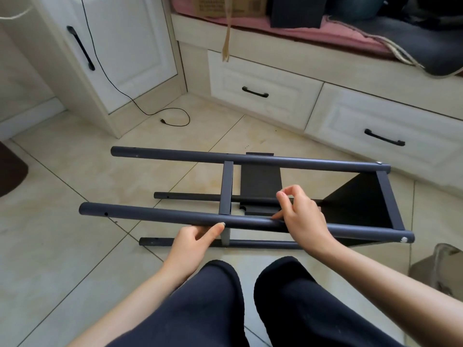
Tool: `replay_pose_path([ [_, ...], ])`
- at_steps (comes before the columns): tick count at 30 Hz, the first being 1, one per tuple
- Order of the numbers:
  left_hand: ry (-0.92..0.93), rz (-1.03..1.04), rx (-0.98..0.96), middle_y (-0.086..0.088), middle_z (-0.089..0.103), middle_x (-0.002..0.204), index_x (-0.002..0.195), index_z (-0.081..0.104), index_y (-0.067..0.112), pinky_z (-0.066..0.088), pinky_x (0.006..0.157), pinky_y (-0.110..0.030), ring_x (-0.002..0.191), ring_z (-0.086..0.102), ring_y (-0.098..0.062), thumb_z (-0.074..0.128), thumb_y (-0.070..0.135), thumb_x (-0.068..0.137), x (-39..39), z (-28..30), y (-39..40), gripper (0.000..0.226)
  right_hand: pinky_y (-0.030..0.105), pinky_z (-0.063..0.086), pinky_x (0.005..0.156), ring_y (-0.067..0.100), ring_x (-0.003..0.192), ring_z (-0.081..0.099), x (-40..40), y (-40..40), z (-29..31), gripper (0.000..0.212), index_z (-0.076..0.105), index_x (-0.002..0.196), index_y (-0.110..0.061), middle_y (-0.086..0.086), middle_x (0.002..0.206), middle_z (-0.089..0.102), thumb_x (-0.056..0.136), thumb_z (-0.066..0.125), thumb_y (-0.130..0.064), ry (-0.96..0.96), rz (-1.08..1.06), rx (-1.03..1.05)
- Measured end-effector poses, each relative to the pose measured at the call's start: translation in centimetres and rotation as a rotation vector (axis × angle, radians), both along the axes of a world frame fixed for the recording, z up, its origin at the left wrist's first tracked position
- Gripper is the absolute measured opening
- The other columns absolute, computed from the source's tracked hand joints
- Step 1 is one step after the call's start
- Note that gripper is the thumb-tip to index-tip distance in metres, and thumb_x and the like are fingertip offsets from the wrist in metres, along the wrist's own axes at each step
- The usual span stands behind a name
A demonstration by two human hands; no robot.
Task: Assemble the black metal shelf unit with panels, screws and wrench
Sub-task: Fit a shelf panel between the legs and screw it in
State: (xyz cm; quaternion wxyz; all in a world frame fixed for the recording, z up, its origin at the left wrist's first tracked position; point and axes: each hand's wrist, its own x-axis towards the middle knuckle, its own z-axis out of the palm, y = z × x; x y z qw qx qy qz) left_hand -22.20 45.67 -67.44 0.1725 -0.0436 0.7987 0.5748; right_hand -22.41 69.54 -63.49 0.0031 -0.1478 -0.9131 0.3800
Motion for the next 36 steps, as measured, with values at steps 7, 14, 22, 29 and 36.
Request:
replay_pose_path([
  [7,0.356,-0.016,-0.748,0.005,0.060,0.049,0.049,0.056,0.019,0.045,0.054,-0.027,0.060,0.059,-0.014,0.052,0.082,0.073,-0.2,2.8,-0.4,0.067,0.047,0.048,0.090,0.016,0.088,0.065,0.2,-0.1,0.6,0.016,0.048,0.104,-0.029,-0.012,0.068,0.069,0.103,0.040,-0.043,-0.019,0.015,-0.010],
  [14,0.920,-0.363,-0.790,0.004,0.061,0.085,0.096,0.064,0.021,0.048,0.062,-0.035,0.074,0.059,-0.022,0.082,0.053,0.073,-3.0,5.2,-1.1,0.044,0.044,0.050,0.086,0.017,0.087,0.066,0.5,0.0,0.7,0.015,0.047,0.104,-0.029,-0.012,0.073,0.070,0.103,0.041,-0.042,-0.030,0.071,0.024],
  [22,0.547,-0.868,-0.824,0.024,-0.008,0.163,0.149,-0.009,0.062,0.033,0.115,-0.035,0.149,0.021,-0.013,0.071,0.068,0.076,-8.4,5.7,-1.3,0.109,0.043,0.050,0.084,0.018,0.085,0.065,1.1,0.0,0.7,0.017,0.047,0.101,-0.028,-0.008,0.083,0.071,0.102,0.040,-0.044,-0.044,0.139,0.106],
  [29,0.497,-0.881,-0.619,0.044,-0.020,0.154,0.150,0.025,0.055,0.051,0.099,-0.036,0.144,0.039,-0.011,0.080,0.056,0.075,-8.1,5.0,-1.5,0.093,0.042,0.051,0.087,0.013,0.088,0.064,0.4,0.6,0.8,0.017,0.047,0.098,-0.029,-0.013,0.081,0.069,0.101,0.043,-0.045,-0.209,0.206,0.020],
  [36,0.541,-0.818,-0.474,0.039,-0.009,0.160,0.144,0.035,0.051,0.051,0.100,-0.037,0.141,0.042,-0.008,0.084,0.051,0.073,-5.2,4.0,-2.2,0.086,0.029,0.060,0.072,0.015,0.083,0.072,-2.1,-0.1,1.5,0.017,0.053,0.102,-0.010,0.001,0.090,0.075,0.102,0.049,-0.026,-0.383,0.442,-0.265],
])
